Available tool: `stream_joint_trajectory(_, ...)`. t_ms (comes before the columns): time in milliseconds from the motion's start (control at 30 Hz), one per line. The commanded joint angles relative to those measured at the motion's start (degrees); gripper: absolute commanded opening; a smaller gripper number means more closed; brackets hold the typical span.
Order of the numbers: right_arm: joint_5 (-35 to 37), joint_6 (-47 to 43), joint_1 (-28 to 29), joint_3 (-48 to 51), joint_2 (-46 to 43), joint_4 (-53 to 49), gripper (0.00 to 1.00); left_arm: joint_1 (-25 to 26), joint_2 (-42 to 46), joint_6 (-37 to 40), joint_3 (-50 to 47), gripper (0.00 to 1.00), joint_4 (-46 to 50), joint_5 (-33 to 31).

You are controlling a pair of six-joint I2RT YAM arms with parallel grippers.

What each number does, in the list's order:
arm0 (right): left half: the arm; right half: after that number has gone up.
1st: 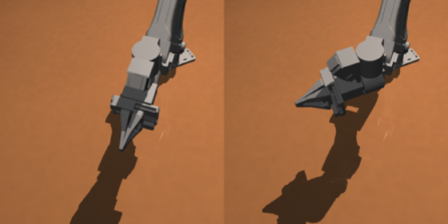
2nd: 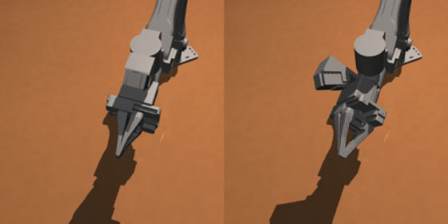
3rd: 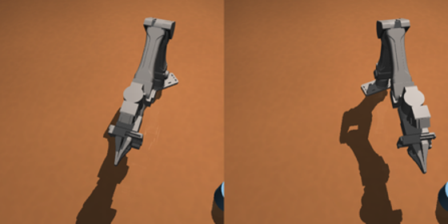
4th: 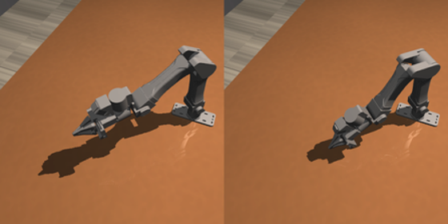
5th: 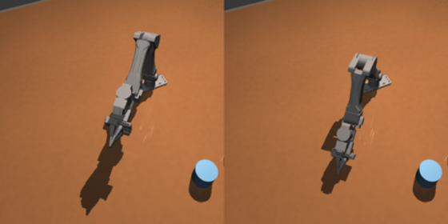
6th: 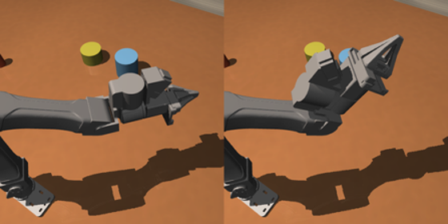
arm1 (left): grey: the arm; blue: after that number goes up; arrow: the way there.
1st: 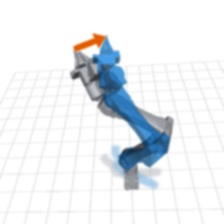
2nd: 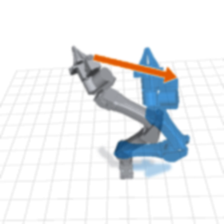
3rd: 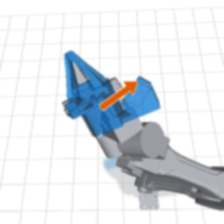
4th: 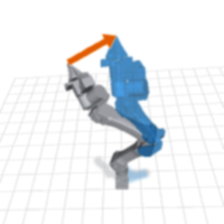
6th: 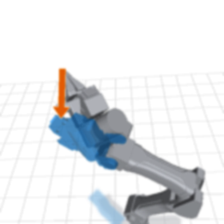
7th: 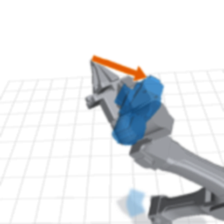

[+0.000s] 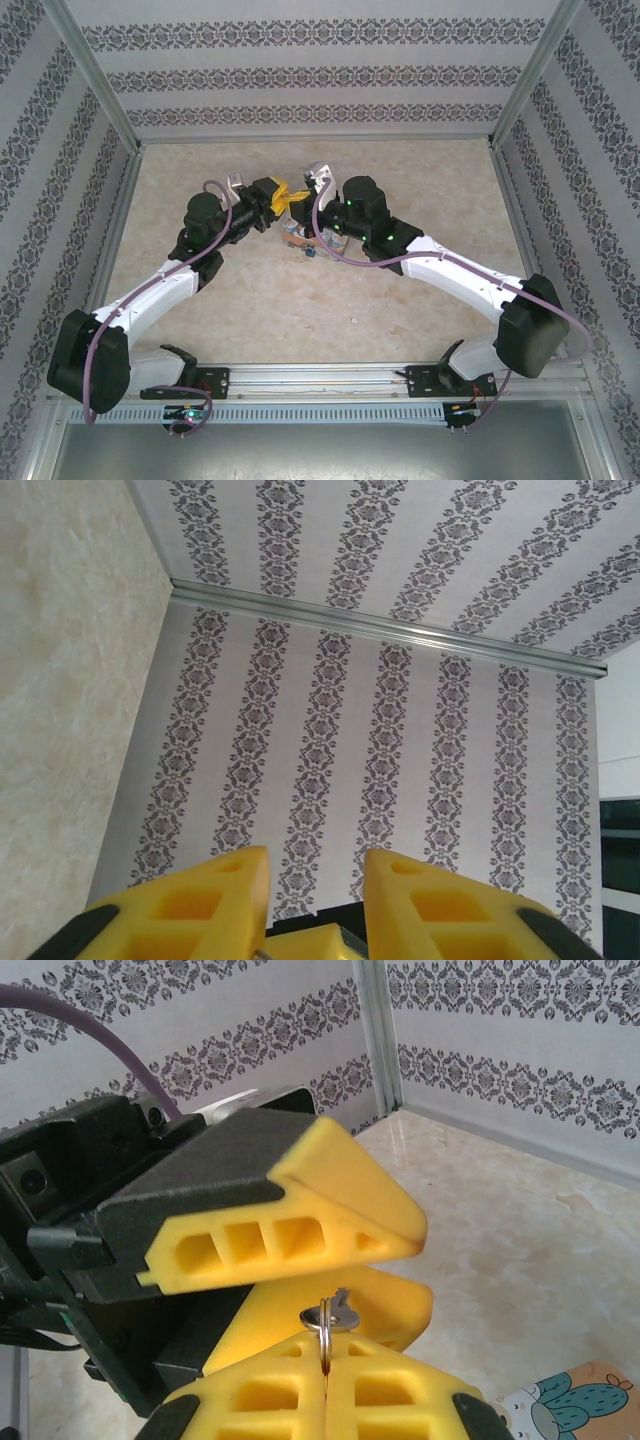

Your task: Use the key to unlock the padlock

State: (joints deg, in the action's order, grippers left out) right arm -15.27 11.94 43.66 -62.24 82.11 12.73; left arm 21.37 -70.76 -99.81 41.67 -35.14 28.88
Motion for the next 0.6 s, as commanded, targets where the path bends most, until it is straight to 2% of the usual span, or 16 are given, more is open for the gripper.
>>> stream_joint_trajectory(0, 0.8, -0.9, 0.4, 0.6, -1.5, 1.9, 0.00, 0.7, 1.3, 2.3, 0.9, 0.28, 2.1, -0.7)
stream_joint_trajectory(567, 1.7, -0.4, 0.4, 1.7, -1.8, 2.7, 0.00, 0.8, 0.8, 2.6, 0.7, 0.09, 2.7, -1.3)
